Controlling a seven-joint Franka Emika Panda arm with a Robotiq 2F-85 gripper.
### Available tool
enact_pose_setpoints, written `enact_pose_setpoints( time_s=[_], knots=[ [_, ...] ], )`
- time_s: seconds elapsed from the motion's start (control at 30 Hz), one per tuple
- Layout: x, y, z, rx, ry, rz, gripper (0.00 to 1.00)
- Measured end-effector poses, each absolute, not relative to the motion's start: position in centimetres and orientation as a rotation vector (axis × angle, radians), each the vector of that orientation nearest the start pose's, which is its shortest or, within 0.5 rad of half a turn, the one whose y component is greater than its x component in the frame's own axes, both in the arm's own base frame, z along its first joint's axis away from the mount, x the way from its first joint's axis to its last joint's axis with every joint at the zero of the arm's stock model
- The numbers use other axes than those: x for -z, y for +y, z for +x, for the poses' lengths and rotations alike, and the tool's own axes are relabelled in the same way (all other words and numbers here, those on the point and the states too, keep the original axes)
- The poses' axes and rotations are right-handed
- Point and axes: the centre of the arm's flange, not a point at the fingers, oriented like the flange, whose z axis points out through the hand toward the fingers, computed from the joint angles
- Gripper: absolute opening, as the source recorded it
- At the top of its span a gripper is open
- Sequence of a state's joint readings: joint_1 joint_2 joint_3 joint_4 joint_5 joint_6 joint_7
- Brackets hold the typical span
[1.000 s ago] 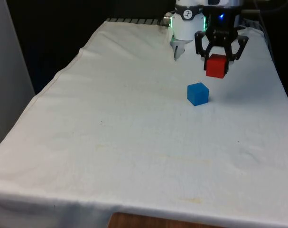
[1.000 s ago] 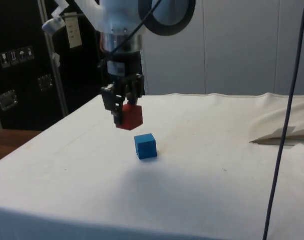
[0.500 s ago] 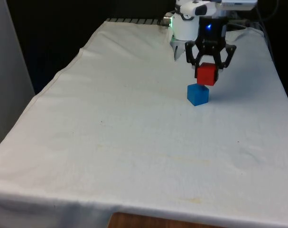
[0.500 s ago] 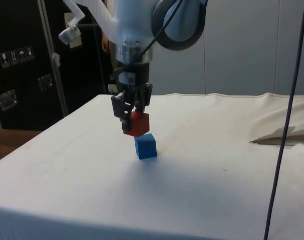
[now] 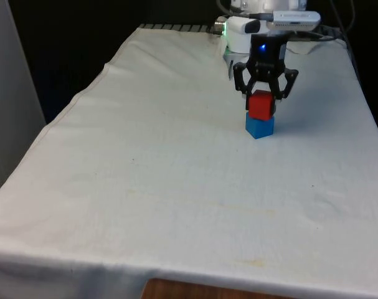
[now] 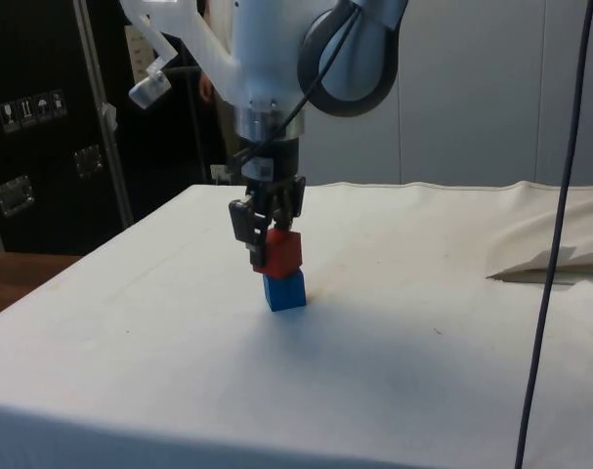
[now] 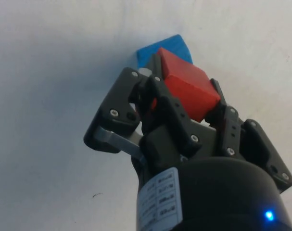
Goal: Stack the two cubes.
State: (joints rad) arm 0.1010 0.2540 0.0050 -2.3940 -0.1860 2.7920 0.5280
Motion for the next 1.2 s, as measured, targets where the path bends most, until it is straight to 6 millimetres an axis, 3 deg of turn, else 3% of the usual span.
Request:
enact_pose_setpoints(
  time_s=[0.33, 0.37, 0.5, 0.53, 0.6, 0.63, 0.67, 0.97, 1.2],
  knots=[
    [-22.3, 5.8, 51.2, 0.246, 0.397, -3.138, 0.04],
    [-22.3, 5.7, 51.2, 0.246, 0.398, -3.139, 0.20],
    [-22.3, 5.5, 51.2, 0.246, 0.400, -3.140, 0.58],
    [-22.3, 5.5, 51.2, 0.246, 0.398, -3.140, 0.58],
    [-22.3, 5.5, 51.2, 0.246, 0.398, -3.140, 0.78],
    [-22.3, 5.5, 51.2, 0.246, 0.400, -3.140, 0.96],
    [-22.3, 5.5, 51.2, 0.246, 0.400, -3.140, 1.00],
    [-22.3, 5.4, 51.2, 0.246, 0.400, -3.141, 1.00],
    [-24.7, 5.5, 52.1, 0.260, 0.354, -3.155, 1.00]
  ],
)
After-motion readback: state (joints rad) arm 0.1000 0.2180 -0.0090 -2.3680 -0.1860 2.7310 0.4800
